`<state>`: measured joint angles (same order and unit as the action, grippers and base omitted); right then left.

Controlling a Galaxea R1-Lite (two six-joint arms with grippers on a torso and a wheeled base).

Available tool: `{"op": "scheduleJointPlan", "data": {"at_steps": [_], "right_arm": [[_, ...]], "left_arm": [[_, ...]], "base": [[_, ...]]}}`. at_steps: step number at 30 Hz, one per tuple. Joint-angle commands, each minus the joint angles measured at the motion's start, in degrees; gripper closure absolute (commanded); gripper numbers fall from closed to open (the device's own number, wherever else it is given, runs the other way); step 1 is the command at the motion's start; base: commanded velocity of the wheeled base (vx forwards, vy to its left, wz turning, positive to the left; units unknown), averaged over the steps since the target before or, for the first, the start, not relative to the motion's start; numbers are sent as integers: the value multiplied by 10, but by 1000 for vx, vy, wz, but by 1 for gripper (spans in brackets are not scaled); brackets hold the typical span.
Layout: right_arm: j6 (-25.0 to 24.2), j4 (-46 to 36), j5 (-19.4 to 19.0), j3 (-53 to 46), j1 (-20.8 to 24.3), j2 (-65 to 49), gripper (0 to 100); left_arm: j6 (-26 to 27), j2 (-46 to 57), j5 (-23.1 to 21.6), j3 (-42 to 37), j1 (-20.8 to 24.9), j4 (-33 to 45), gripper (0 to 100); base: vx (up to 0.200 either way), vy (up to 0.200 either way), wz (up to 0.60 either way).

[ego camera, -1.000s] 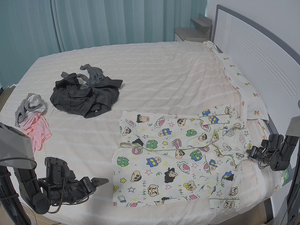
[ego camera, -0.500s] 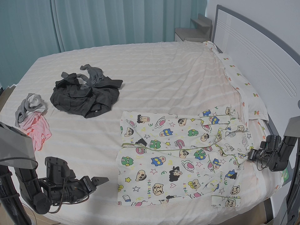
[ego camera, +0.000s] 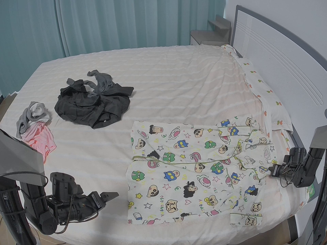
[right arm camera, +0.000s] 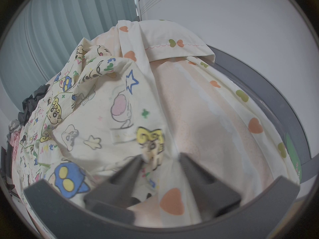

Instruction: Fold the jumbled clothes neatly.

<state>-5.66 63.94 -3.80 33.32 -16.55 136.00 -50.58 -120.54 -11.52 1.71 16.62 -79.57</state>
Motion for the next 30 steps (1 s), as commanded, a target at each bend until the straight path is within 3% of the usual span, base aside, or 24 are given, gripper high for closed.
{"op": "scheduleJointPlan", "data": {"at_steps": [1,7,14,20,26,30], "right_arm": [[-4,4,-7,-11,-27,-77,0],[-35,9,-8,-19,-26,-138,0],[-196,8,-16,-15,65,-209,0],[-230,10,-16,-39,109,-231,0],[-270,10,-54,-57,147,-243,0],[-338,10,-86,-53,153,-235,0]], "left_arm": [[-3,-8,-1,0,0,-9,0],[-5,-7,-3,1,0,-16,0],[-53,-1,-1,-8,1,-67,0],[-70,-4,0,-13,3,-103,0],[-68,-2,0,-15,26,-104,0],[-67,-2,4,-15,32,-104,0]], "base": [[0,0,0],[0,0,0],[0,0,0],[0,0,0],[0,-67,0],[0,-200,0]]}}
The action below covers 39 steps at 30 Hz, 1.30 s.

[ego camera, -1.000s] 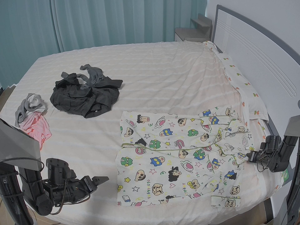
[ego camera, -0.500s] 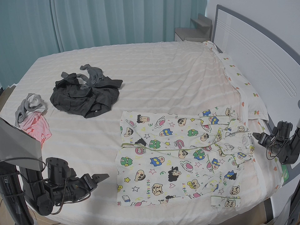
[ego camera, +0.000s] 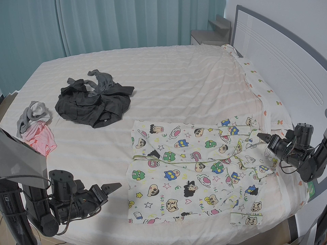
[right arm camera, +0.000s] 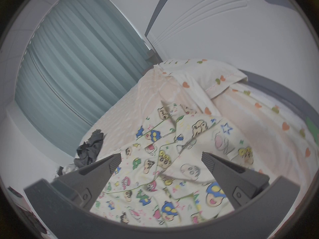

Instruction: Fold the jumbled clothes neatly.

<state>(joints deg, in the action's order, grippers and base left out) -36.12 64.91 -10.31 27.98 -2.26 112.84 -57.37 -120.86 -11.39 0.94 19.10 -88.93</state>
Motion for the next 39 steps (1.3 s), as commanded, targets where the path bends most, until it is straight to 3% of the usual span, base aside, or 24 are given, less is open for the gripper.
{"op": "scheduleJointPlan", "data": {"at_steps": [1,12,15,20,24,33,39], "right_arm": [[-42,0,-29,1,10,-3,0],[-66,26,-46,10,11,30,0],[-69,47,-47,9,21,42,0],[-117,108,-45,-3,52,78,0],[-123,117,-46,-13,71,85,0],[-125,118,-46,-6,98,86,0],[-149,120,-45,29,111,99,0]], "left_arm": [[1,0,3,-7,6,-11,0],[1,-1,5,-7,5,-11,0],[1,-1,17,-6,5,-11,0],[2,4,44,-6,6,-11,0],[2,7,49,-6,2,-11,0],[3,11,51,-7,6,-11,0],[18,5,51,-7,6,-11,0]], "base": [[0,-200,0],[0,-200,0],[0,0,0],[0,0,0],[0,0,0],[200,0,0],[0,0,0]]}}
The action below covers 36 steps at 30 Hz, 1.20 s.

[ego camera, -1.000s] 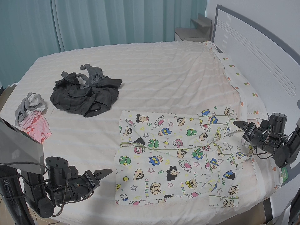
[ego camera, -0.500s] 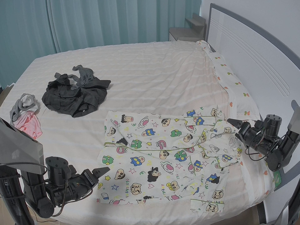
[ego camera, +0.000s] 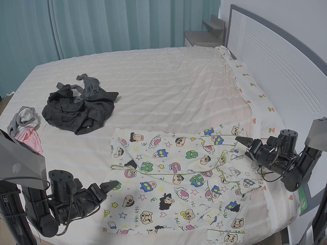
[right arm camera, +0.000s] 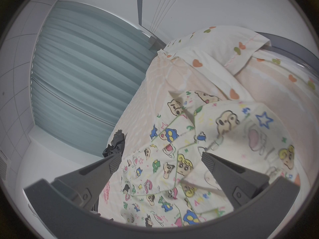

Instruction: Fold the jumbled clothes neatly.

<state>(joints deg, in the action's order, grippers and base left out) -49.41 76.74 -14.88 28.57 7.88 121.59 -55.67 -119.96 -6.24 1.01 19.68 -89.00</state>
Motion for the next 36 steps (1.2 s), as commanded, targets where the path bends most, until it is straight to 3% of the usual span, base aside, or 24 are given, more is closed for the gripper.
{"op": "scheduleJointPlan", "data": {"at_steps": [1,5,14,18,26,36], "right_arm": [[-29,3,1,32,11,16,0],[-72,2,2,68,21,44,0],[-75,-5,17,123,62,104,0],[-74,-44,54,163,83,118,0],[-58,-135,127,258,79,159,0],[1,-146,182,292,82,195,0]], "left_arm": [[1,-4,-1,-7,0,-10,0],[1,-5,0,-7,0,-10,0],[1,-11,0,-7,-1,-10,0],[1,-14,1,-7,-2,-10,0],[1,-21,12,-6,-2,-10,0],[2,-22,13,-6,-2,-10,0]], "base": [[0,0,0],[0,0,0],[0,0,0],[0,0,0],[0,0,0],[0,0,0]]}}
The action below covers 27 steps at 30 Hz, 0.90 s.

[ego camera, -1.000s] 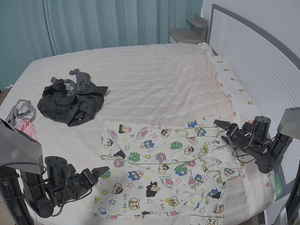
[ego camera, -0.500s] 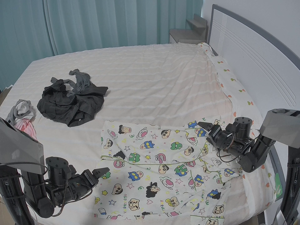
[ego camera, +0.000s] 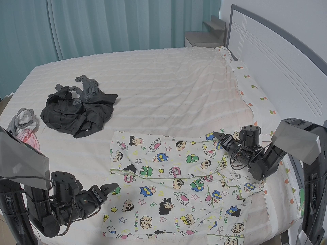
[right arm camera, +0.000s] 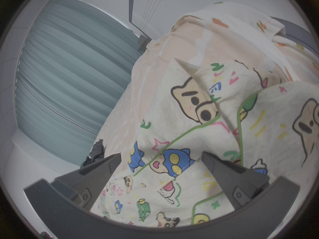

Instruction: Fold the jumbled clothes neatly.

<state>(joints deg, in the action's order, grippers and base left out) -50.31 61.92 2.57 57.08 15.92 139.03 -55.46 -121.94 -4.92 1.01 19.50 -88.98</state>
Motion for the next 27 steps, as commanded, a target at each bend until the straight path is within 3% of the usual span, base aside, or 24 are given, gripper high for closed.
{"op": "scheduleJointPlan", "data": {"at_steps": [1,12,27], "right_arm": [[11,2,9,7,2,20,0],[35,5,45,-6,1,-1,0],[53,5,48,-26,0,-8,0]], "left_arm": [[-1,-2,0,-6,0,-10,0],[0,-2,0,-7,0,-10,0],[0,-2,2,-7,0,-10,0]], "base": [[0,0,0],[0,0,0],[0,0,0]]}}
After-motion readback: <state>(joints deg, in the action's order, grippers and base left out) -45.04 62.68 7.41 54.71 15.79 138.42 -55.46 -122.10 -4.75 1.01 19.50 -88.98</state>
